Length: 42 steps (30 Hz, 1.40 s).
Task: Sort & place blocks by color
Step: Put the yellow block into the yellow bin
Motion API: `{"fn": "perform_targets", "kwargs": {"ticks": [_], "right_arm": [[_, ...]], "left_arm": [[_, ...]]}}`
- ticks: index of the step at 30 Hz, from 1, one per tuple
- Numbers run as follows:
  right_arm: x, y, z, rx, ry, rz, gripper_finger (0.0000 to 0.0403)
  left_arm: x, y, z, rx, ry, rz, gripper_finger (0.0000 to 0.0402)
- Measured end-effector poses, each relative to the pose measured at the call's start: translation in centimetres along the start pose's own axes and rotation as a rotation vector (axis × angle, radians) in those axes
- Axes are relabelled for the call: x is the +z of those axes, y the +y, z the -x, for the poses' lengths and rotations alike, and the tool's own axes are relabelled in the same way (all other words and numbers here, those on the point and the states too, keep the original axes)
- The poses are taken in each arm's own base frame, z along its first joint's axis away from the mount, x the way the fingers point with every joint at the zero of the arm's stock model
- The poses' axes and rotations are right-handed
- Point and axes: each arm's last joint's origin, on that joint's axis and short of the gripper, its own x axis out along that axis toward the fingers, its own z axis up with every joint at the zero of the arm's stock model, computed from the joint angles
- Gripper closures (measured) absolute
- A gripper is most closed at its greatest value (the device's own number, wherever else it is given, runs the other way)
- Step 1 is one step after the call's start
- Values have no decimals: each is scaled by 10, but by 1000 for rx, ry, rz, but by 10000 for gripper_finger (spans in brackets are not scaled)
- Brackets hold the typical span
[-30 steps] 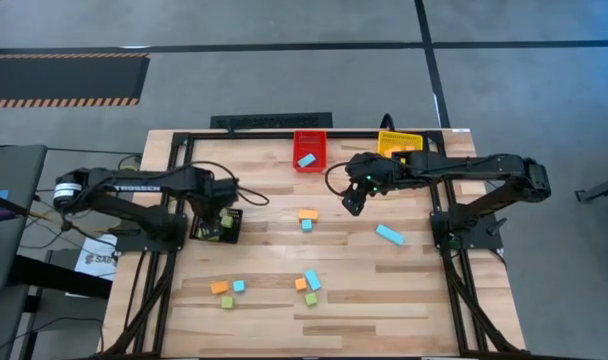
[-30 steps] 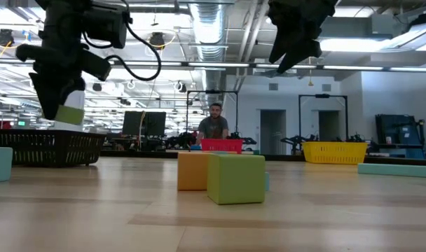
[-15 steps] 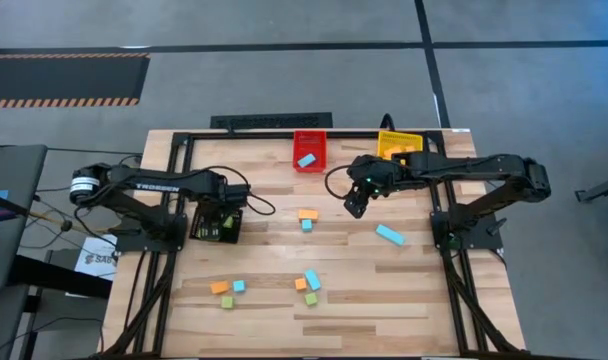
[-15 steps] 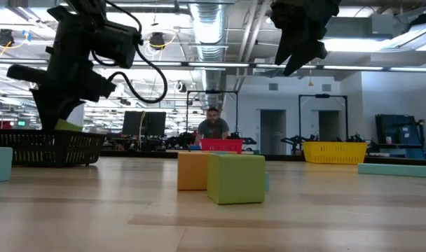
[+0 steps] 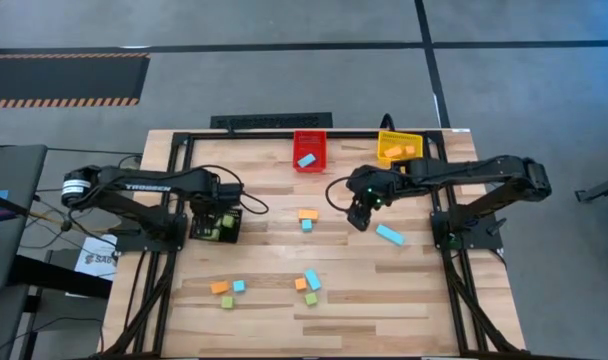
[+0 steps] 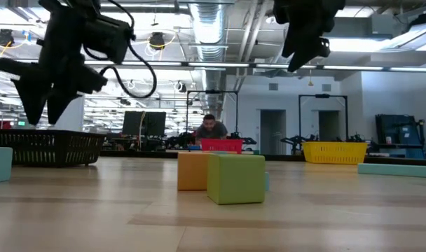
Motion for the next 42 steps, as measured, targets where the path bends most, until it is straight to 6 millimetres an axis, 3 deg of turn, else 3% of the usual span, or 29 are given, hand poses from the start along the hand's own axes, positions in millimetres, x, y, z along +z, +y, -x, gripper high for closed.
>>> {"fn": "perform_targets", "kwargs": {"ticks": [6, 11, 14, 20, 25, 29, 36, 42], "right_arm": [[-8, 14, 1, 63, 37, -65, 143], [-18, 37, 1, 121, 44, -155, 143], [-23, 56, 4, 189, 6, -176, 143], [-31, 85, 1, 252, -78, -58, 143], [-31, 90, -17, 216, -73, 78, 143], [-26, 83, -45, 129, -68, 256, 143], [-2, 49, -120, 57, 16, 519, 143], [7, 16, -152, -6, 86, 670, 143]], "left_arm": [[0, -3, 19, -157, -304, 3, 145], [5, -9, 35, -204, -558, -132, 144], [8, -15, 38, -181, -607, -233, 144], [15, -32, 32, -215, -628, -414, 143], [14, -54, 31, -241, -595, -440, 143], [11, -73, 31, -234, -572, -354, 143], [-6, -111, 34, -373, -489, -83, 143], [-18, -132, 37, -360, -514, 79, 143]]}}
